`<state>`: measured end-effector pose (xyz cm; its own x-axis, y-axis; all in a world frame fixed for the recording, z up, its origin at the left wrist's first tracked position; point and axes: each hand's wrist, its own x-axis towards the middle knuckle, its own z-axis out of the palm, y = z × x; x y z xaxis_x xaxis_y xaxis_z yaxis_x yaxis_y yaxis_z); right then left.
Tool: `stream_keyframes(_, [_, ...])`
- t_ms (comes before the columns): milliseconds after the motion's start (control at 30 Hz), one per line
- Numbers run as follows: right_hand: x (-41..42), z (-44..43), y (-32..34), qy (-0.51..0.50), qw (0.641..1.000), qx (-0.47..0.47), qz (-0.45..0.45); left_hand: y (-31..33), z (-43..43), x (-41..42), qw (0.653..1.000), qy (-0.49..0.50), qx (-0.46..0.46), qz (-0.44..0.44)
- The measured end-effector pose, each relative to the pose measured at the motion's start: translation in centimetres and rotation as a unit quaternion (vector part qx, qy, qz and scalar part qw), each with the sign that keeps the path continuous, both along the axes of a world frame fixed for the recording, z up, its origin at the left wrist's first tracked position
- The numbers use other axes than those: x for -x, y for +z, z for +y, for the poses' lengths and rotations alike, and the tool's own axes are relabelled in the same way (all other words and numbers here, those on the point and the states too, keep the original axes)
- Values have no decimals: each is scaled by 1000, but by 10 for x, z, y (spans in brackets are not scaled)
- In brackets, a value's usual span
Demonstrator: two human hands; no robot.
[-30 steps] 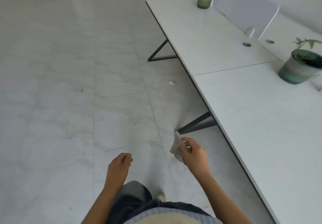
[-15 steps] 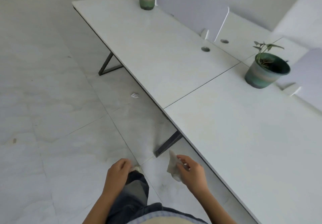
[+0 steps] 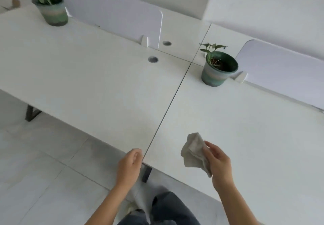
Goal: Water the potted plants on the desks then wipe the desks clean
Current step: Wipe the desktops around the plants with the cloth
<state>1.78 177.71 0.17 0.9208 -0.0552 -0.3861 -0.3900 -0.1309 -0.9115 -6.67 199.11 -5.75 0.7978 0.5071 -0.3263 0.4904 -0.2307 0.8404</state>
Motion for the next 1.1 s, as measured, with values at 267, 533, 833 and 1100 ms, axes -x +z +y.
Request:
stream_keyframes(267, [-151, -76, 3, -208, 974, 27, -83, 11, -1, -145, 990, -66, -120, -41])
stream_keyframes(533, [-295, -82, -46, 41, 914, 402, -48, -23, 25, -231, 948, -107, -279, 107])
stream_keyframes(833, [-333, -65, -103, 177, 832, 526, 23, -57, 27, -238, 908, -141, -344, 195])
stream_keyframes(1100, [-342, -48, -91, 140, 851, 505, 49, -59, 29, -241, 909, -132, -351, 183])
